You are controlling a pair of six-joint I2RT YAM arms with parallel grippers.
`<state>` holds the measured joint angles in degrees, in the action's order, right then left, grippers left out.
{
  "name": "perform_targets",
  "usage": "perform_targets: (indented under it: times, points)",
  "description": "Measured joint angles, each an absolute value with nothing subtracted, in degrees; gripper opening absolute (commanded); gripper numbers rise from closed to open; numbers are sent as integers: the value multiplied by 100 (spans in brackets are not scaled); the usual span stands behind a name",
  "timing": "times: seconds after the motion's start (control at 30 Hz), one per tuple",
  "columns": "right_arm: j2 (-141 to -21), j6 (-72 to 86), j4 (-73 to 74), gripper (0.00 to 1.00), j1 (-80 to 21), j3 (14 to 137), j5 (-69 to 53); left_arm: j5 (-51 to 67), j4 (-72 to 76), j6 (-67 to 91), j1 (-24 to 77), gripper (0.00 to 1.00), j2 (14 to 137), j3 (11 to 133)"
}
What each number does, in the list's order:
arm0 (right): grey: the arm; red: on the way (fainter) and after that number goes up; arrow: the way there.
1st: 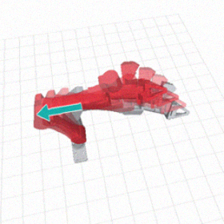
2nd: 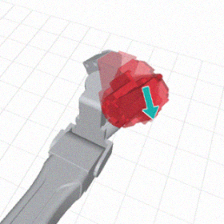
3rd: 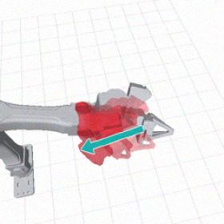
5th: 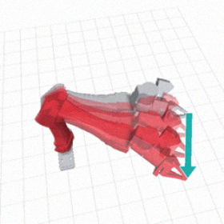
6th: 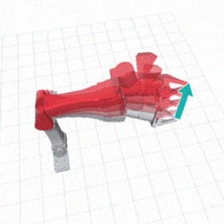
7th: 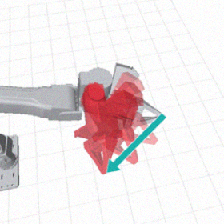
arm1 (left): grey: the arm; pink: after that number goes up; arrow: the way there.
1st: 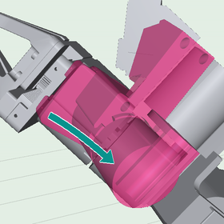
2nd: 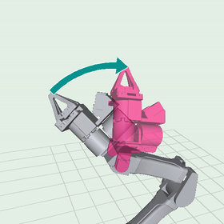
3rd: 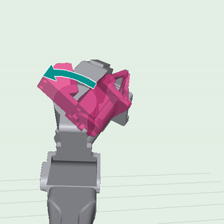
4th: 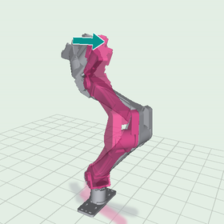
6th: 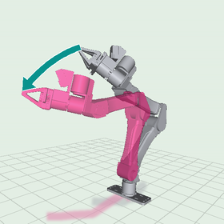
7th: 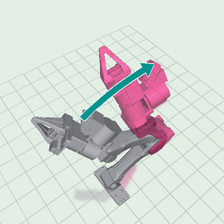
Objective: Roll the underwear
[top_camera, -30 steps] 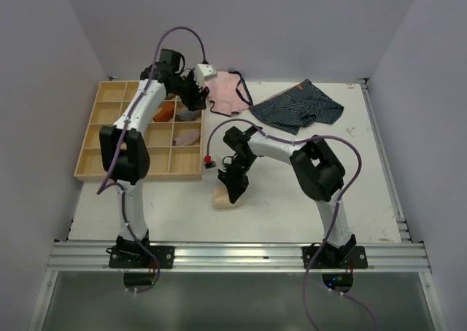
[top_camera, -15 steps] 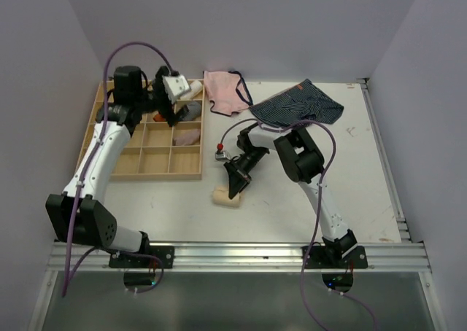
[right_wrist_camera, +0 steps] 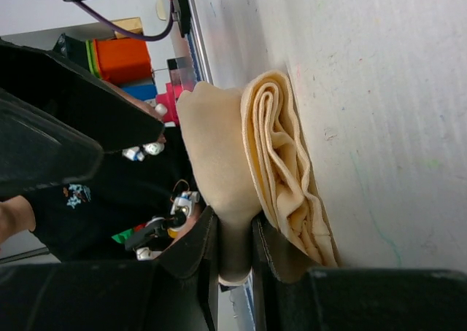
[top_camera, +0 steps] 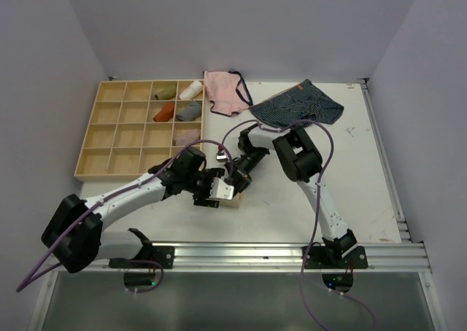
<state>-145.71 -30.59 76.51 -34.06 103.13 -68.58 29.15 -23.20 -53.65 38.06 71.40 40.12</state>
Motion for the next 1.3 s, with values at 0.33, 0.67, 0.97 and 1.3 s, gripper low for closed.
perform_targets:
  times: [0.33,0.67,0.97,1.3]
  points:
    - [-14543,-3006,7570,0,-3395,10250,-6871,2821,-1782,-5380,4248,58,8053,4010]
    - [-14409,-2980,7614,43,-3310,10217,-6661,2943,-2357,-5546,4322,11,8997,4792]
    - [-12702,-3911,7041,49,-2447,9961,-5116,3920,-3461,-5527,4176,9,10350,6171]
    - [-9649,-4359,6136,46,-1697,8274,-4412,5758,-5422,-4654,3409,15,12265,8145]
